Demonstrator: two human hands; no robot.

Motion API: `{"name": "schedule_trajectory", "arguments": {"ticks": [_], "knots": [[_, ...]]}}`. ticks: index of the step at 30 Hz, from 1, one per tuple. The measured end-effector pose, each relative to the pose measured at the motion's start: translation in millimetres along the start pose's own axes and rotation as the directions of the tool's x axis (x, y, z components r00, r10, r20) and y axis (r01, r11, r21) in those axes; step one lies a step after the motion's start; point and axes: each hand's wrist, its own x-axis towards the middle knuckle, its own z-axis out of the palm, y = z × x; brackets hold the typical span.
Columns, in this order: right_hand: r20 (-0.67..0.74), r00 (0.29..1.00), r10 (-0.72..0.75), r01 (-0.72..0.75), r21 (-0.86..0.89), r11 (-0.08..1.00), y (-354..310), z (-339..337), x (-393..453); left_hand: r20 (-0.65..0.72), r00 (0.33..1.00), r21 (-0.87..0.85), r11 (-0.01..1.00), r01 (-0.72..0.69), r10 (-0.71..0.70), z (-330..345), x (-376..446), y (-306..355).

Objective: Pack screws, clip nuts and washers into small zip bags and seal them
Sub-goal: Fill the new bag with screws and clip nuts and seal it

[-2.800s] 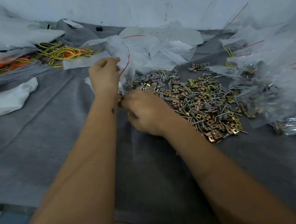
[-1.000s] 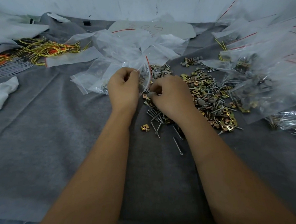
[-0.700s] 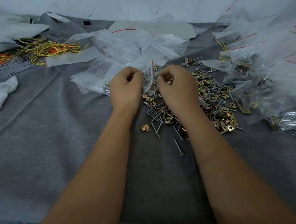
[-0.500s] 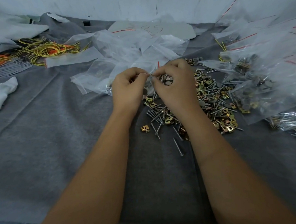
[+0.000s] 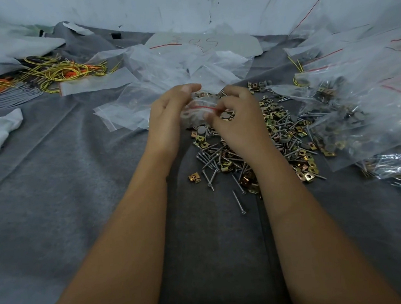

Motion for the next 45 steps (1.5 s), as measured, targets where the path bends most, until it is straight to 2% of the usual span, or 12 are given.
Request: {"name": "schedule_trajectory", "arguments": {"ticks": [2, 6, 10, 13, 17, 23, 25, 28, 32, 35, 38, 45], "knots": [[-0.045, 0.999, 0.031, -0.029, 0.049, 0.998, 1.6, -5.0, 1.8, 0.012, 0.999, -0.049, 0.998, 0.048, -0.047, 2.5, 0.2, -0.2], [-0.1, 0.994, 0.034, -0.022, 0.121, 0.992, 0.1, -11.2, 0.1, 0.02, 1.0, 0.113, 0.994, -0.003, 0.0, 6.4, -0.1, -5.7], [-0.066, 0.996, 0.061, -0.039, 0.29, 0.956, -1.0, -13.2, 2.0, 0.028, 0.999, 0.038, 0.999, -0.03, 0.029, 9.3, -1.1, -6.5], [-0.064, 0.981, 0.183, -0.125, 0.515, 0.848, 1.8, -15.7, 3.6, -0.004, 0.996, -0.041, 0.995, -0.093, 0.093, 9.5, -2.4, -2.3], [-0.068, 0.96, 0.273, -0.139, 0.728, 0.671, 4.4, -19.9, 6.6, -0.037, 0.999, -0.238, 0.971, -0.017, 0.008, 8.6, -2.7, 2.6], [0.031, 0.908, 0.419, -0.176, 0.934, 0.311, 1.9, -19.4, 6.8, -0.099, 0.995, 0.032, 0.999, 0.025, -0.021, 7.9, 3.2, -7.8], [0.121, 0.896, 0.428, -0.253, 0.931, 0.265, 2.2, -20.0, 5.7, -0.121, 0.992, 0.053, 0.998, -0.02, 0.026, 9.3, 2.9, -7.8], [0.166, 0.886, 0.433, -0.323, 0.891, 0.319, 2.8, -21.9, 4.2, -0.077, 0.993, 0.042, 0.995, -0.086, 0.089, 9.2, 3.0, -5.6], [0.028, 0.891, 0.452, -0.232, 0.885, 0.403, 3.2, -23.6, 5.1, -0.181, 0.979, 0.075, 0.994, -0.081, 0.093, 10.6, 3.3, -4.3], [0.043, 0.894, 0.447, -0.233, 0.895, 0.38, 5.8, -24.1, 5.3, -0.29, 0.957, -0.035, 0.999, -0.032, 0.02, 8.5, 6.4, -5.8], [0.04, 0.881, 0.472, -0.247, 0.889, 0.385, 6.8, -23.3, 5.7, -0.313, 0.948, -0.124, 0.992, 0.018, -0.057, 5.7, 8.2, -8.7], [-0.035, 0.877, 0.479, -0.241, 0.831, 0.501, 9.7, -22.4, 5.4, -0.198, 0.975, -0.19, 0.98, 0.065, -0.104, 2.1, 8.3, -9.4]]}}
